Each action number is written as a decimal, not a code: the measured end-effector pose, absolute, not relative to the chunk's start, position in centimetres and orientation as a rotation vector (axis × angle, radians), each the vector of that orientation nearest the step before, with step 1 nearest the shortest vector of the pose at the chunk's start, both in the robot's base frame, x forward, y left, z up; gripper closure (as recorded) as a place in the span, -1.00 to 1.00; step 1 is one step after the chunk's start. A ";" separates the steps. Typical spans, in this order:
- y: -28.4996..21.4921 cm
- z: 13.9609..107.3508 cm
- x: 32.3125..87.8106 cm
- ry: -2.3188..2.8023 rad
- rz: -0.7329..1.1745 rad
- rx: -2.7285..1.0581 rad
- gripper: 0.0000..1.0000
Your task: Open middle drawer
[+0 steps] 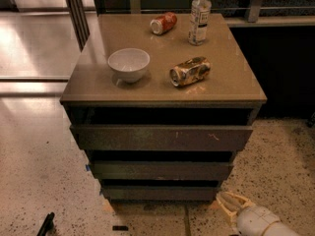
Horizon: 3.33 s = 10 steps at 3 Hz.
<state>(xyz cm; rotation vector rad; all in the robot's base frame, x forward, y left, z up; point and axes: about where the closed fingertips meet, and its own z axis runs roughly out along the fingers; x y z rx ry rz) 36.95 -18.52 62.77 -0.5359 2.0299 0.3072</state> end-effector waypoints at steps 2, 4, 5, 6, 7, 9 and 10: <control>-18.6 61.3 37.5 2.034 0.293 -0.509 1.00; -19.6 55.7 42.6 1.974 0.228 -0.449 1.00; -19.8 54.0 46.0 1.939 0.206 -0.435 1.00; -19.7 53.7 49.5 1.905 0.177 -0.455 1.00; -19.7 54.4 53.9 1.876 0.131 -0.475 1.00; -20.1 53.3 54.6 1.859 0.099 -0.427 1.00; -20.6 52.1 56.7 1.821 0.052 -0.373 1.00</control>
Offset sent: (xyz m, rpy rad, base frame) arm 0.0131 -0.0038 -0.0402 0.0022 -0.0012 -0.0746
